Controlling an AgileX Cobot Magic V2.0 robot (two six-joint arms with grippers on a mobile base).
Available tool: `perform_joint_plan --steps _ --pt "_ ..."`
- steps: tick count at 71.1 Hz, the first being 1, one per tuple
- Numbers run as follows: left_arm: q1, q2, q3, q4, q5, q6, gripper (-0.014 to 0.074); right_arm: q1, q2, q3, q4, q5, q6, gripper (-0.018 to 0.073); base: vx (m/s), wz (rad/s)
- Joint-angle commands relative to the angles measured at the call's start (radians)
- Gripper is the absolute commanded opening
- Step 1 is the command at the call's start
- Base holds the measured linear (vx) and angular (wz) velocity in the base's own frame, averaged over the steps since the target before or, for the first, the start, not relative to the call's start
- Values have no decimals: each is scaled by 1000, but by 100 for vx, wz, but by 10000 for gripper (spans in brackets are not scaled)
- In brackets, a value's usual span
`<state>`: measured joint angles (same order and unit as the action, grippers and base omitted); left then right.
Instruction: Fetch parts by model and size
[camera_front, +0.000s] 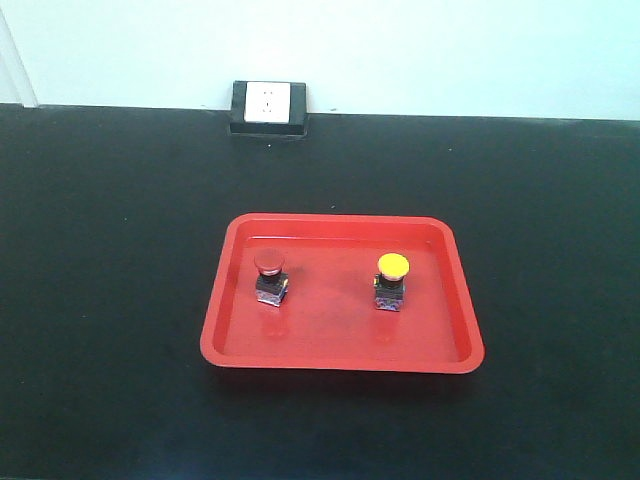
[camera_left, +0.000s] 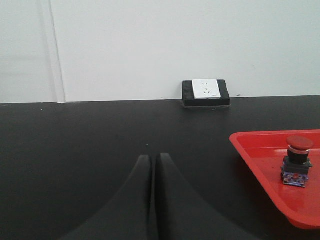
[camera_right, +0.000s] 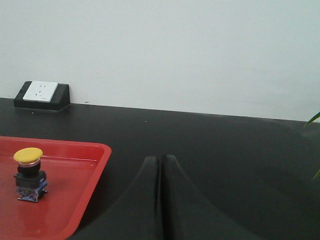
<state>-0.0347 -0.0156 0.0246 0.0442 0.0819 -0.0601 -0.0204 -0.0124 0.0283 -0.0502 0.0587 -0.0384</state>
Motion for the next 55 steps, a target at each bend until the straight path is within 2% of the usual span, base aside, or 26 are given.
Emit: perform_joint_plan --steps 1,55 --pt "-1 -12 1 -1 -76 -6 -6 -3 -9 8 0 -78 -1 -10 0 0" --pt "-1 -12 1 -1 -76 -6 -6 -3 -9 8 0 -78 -1 -10 0 0"
